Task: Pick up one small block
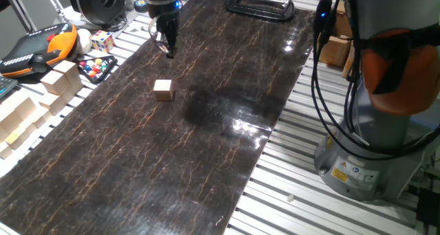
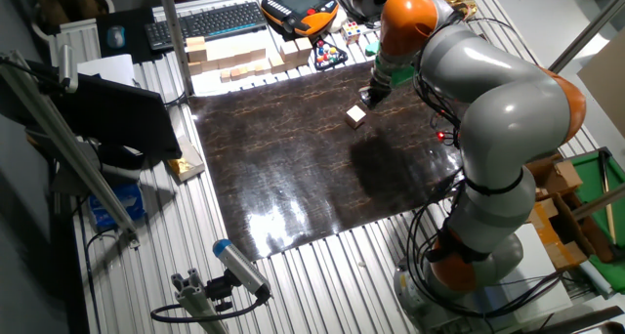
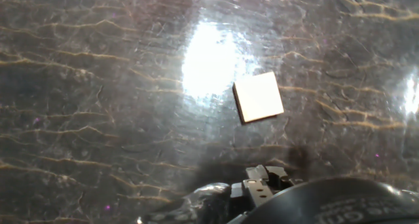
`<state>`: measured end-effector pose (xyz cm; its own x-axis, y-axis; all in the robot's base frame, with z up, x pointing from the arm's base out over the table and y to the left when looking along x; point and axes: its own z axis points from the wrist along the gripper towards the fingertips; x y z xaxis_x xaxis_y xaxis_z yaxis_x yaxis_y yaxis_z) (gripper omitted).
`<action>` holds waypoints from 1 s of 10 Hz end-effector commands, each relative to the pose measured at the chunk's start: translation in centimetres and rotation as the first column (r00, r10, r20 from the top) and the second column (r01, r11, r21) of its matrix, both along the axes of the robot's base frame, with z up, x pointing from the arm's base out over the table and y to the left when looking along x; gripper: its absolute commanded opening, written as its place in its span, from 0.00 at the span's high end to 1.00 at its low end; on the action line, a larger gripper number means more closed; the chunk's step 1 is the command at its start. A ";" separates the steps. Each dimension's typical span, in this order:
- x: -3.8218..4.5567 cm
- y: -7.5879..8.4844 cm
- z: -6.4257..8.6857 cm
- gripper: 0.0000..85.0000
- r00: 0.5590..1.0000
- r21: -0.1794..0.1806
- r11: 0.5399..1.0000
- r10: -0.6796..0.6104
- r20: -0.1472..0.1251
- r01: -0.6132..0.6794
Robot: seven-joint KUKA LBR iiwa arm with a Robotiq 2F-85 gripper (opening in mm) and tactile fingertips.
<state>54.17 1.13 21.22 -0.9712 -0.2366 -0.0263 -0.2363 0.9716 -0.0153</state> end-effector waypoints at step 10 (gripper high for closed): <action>2.06 0.3 -3.4 0.99 0.993 -0.034 0.992 0.118 0.017 -0.118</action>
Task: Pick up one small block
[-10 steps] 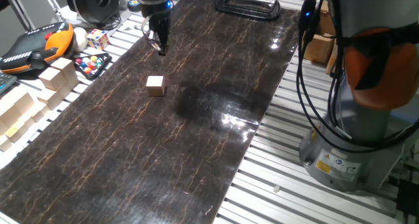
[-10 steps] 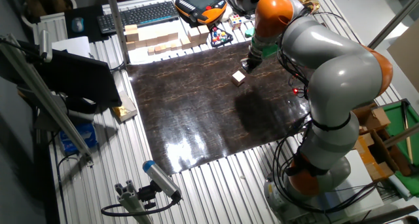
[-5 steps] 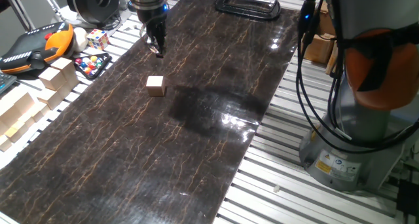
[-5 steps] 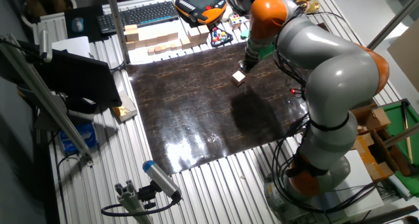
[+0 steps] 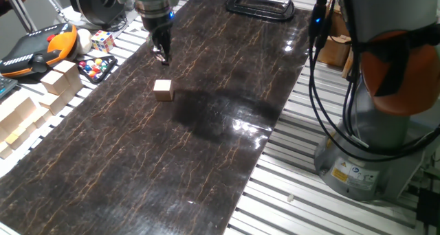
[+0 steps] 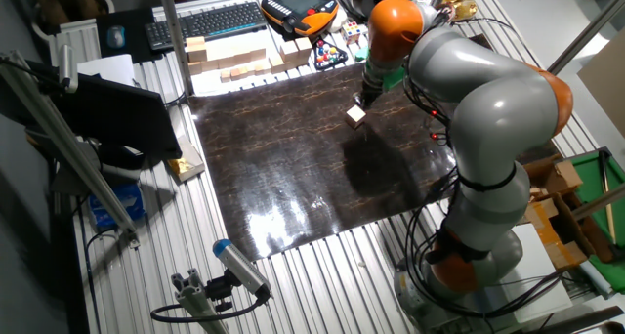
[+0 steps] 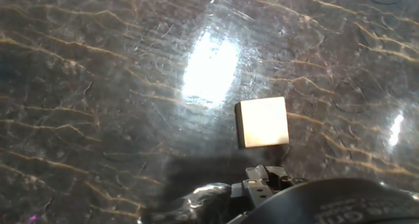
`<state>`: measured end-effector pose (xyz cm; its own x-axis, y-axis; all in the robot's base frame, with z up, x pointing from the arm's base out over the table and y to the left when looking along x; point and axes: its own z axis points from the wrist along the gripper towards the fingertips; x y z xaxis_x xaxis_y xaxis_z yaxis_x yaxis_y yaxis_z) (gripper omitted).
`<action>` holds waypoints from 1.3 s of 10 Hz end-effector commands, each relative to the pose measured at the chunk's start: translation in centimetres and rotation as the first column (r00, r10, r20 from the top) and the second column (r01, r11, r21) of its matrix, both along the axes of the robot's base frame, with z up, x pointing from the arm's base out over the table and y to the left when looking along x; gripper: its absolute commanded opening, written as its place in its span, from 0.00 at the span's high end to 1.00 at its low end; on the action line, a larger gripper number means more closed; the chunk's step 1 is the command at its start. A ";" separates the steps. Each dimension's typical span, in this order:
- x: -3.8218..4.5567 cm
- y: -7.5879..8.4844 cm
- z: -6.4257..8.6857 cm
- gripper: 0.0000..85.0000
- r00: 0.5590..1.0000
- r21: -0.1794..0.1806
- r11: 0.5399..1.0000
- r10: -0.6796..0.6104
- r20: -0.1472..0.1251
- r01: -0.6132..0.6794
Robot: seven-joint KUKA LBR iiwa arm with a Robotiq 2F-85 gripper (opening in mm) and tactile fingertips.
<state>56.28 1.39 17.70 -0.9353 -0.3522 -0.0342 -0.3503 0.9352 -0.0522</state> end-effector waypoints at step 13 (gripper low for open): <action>1.26 -0.8 -5.5 0.99 1.000 0.023 1.000 0.007 -0.007 -0.007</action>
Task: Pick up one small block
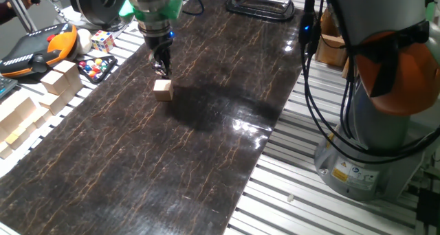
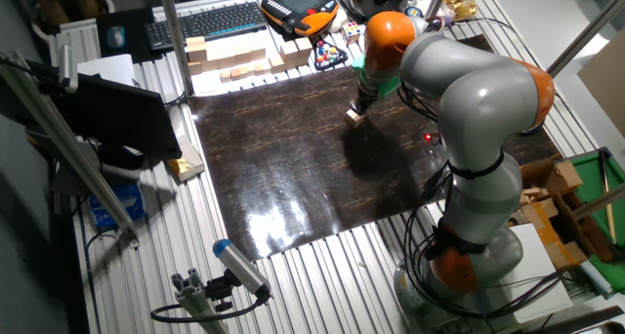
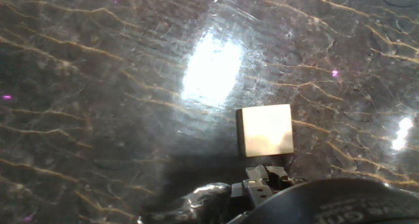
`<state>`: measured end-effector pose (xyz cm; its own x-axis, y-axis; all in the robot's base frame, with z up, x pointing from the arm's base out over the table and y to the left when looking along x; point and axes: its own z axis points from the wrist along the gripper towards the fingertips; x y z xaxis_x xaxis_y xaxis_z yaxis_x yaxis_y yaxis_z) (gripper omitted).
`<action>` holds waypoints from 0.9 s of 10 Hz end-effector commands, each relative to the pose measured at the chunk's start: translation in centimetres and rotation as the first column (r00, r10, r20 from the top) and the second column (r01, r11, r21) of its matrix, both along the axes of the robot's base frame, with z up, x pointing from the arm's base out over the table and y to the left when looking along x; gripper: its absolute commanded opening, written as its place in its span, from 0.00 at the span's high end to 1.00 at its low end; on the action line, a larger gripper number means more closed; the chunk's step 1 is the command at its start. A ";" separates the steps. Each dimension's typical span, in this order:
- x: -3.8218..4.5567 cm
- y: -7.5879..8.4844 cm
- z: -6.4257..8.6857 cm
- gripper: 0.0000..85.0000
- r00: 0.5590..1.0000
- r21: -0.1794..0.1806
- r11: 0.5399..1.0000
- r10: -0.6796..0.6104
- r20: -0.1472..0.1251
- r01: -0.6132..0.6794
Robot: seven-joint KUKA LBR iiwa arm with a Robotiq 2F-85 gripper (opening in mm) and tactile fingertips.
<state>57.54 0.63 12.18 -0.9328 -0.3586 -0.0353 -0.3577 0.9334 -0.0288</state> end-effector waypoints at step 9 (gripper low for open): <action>0.10 -0.2 -0.7 0.99 0.999 -0.008 0.999 -0.050 -0.008 0.050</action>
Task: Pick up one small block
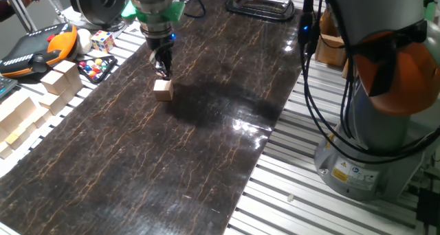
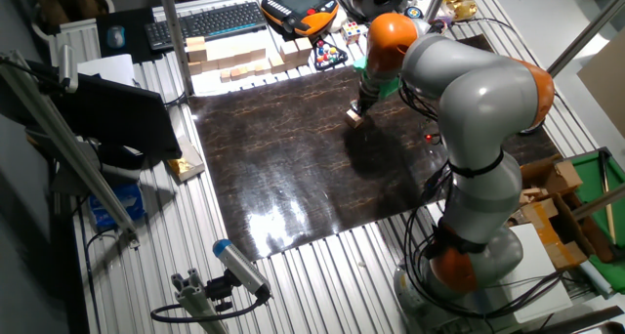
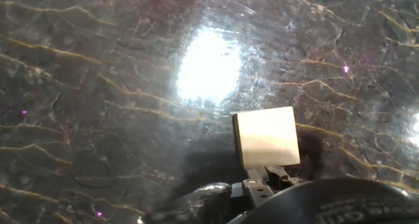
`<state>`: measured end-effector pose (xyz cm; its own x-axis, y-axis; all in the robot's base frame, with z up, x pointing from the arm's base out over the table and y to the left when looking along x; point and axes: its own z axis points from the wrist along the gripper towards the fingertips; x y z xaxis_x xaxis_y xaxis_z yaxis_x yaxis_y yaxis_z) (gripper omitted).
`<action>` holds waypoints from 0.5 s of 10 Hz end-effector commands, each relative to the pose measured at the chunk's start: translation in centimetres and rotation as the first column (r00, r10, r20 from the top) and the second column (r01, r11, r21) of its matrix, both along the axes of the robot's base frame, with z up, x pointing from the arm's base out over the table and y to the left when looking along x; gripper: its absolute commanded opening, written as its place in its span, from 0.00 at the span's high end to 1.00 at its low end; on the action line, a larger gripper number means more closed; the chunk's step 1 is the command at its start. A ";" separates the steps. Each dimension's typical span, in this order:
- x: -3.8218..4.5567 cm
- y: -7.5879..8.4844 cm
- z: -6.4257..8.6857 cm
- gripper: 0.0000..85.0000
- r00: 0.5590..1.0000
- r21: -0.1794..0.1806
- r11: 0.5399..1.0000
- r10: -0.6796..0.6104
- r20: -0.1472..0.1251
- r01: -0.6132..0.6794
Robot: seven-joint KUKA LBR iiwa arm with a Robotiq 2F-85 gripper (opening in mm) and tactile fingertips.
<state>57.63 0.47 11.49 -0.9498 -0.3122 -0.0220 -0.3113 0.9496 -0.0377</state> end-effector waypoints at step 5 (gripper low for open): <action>0.00 0.0 0.0 0.68 0.999 0.032 0.999 -0.012 0.038 0.011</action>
